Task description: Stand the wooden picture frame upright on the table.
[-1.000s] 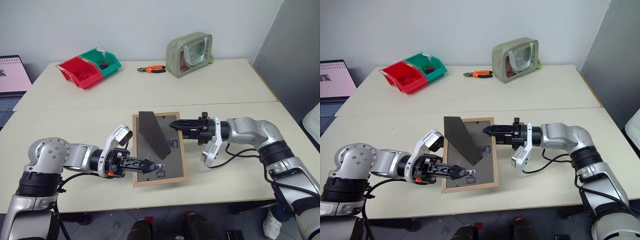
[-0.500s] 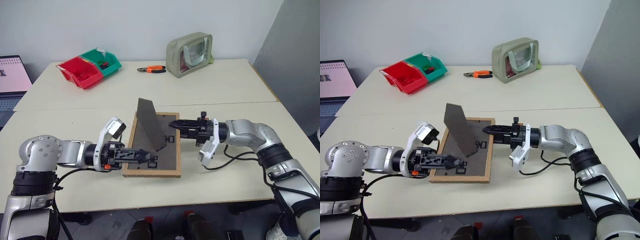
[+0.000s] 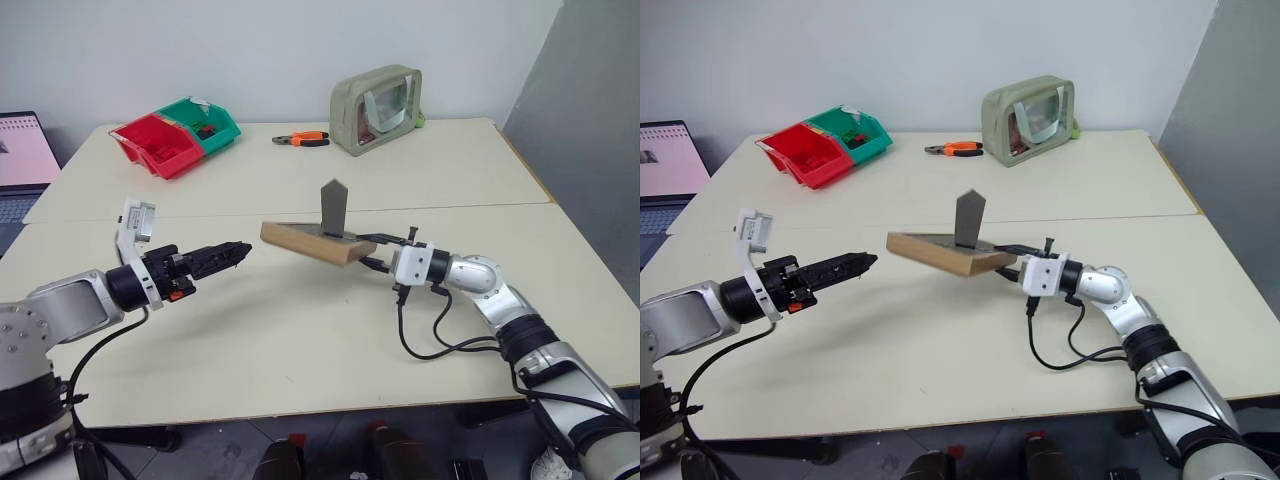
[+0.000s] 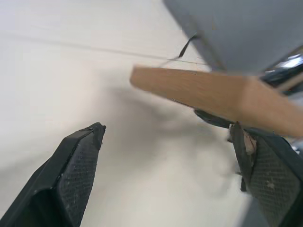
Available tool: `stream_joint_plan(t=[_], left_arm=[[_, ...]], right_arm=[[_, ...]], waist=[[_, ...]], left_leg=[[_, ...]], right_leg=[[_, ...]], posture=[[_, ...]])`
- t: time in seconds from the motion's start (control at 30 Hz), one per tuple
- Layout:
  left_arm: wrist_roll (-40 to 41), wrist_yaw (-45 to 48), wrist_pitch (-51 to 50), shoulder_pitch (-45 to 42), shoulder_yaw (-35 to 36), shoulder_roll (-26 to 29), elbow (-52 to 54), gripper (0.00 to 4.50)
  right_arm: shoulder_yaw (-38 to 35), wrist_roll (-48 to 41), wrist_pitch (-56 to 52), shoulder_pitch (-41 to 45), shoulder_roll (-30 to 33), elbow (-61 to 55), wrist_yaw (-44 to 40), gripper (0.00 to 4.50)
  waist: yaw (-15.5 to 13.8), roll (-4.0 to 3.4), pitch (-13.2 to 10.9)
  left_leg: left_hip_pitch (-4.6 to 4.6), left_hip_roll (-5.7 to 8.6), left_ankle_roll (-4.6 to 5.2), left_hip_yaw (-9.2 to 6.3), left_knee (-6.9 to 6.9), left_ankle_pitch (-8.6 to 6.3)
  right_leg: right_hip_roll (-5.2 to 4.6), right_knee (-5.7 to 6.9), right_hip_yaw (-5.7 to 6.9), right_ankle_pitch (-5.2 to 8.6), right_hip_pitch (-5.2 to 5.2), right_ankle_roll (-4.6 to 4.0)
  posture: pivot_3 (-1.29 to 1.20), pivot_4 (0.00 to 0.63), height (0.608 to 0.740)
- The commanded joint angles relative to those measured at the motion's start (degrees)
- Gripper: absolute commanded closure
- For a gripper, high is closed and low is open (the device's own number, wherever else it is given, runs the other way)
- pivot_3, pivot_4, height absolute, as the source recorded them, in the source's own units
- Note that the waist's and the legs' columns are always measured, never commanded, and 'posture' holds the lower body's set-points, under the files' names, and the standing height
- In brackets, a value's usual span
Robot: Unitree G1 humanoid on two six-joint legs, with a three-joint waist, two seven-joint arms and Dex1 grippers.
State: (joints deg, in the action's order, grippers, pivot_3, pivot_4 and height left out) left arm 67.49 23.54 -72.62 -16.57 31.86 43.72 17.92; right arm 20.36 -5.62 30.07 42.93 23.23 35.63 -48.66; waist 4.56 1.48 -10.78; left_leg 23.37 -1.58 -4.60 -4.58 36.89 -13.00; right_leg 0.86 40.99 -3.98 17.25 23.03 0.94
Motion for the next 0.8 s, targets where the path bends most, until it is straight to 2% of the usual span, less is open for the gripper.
stream_joint_plan(t=[0.03,0.17,0.3,0.53,0.7,0.73,0.8], left_arm=[[-6.8,-2.7,8.9,3.9,-1.8,-1.1,12.6,0.0],[-13.7,-2.6,15.4,8.1,-5.7,-1.3,19.0,0.0],[-18.9,-2.6,20.8,11.2,-7.6,-2.1,19.9,0.0],[-23.6,-1.3,25.2,14.8,-8.3,-2.5,18.4,0.0],[-24.4,-0.3,26.2,15.8,-10.1,-3.0,18.4,0.0],[-24.3,-0.3,26.2,15.6,-10.1,-3.2,18.2,0.0],[-24.4,0.0,26.3,14.9,-10.3,-3.4,17.4,0.0]], right_arm=[[-5.5,-11.5,-18.0,5.8,-6.5,0.1,-7.7,3.24],[-9.6,-15.4,-30.2,12.3,-13.2,10.0,-12.6,3.24],[-13.2,-15.5,-34.7,16.6,-17.6,20.0,-14.6,3.24],[-14.8,-10.7,-32.6,17.0,-21.4,29.9,-13.3,3.24],[-15.3,-7.5,-30.5,15.0,-21.7,31.9,-11.3,3.24],[-15.3,-7.2,-30.6,14.4,-21.3,31.4,-11.9,2.54],[-15.3,-6.6,-31.0,12.9,-20.3,30.0,-12.9,2.19]], waist=[[0.0,0.0,0.0],[0.1,0.0,0.0],[-0.1,0.0,0.0],[-0.9,0.0,0.0],[-0.9,0.0,0.0],[-0.9,0.0,0.0],[-1.0,0.0,0.0]], left_leg=[[0.0,-0.02,0.0,0.01,0.0,0.0],[-0.07,0.0,-0.01,0.13,-0.02,0.0],[-0.11,0.06,0.0,0.13,-0.09,0.0],[-0.03,0.08,0.01,0.24,-0.07,-0.01],[-0.12,0.08,0.01,0.29,-0.09,-0.01],[-0.13,0.08,0.01,0.29,-0.09,-0.01],[-0.16,0.07,0.01,0.29,-0.09,-0.01]], right_leg=[[0.01,0.0,0.0,0.0,0.0,0.0],[0.08,0.02,-0.01,-0.04,0.02,-0.06],[0.1,0.0,0.02,-0.04,0.01,-0.07],[0.1,-0.06,0.03,-0.04,0.08,-0.05],[0.17,-0.03,0.03,-0.04,0.06,-0.05],[0.18,-0.03,0.03,-0.04,0.06,-0.05],[0.2,-0.02,0.03,-0.04,0.03,-0.05]], posture=[[0.0,0.15,0.74],[0.0,0.15,0.74],[0.0,0.15,0.74],[0.0,0.15,0.74],[0.0,0.15,0.74],[0.0,0.15,0.74],[0.0,0.15,0.74]])
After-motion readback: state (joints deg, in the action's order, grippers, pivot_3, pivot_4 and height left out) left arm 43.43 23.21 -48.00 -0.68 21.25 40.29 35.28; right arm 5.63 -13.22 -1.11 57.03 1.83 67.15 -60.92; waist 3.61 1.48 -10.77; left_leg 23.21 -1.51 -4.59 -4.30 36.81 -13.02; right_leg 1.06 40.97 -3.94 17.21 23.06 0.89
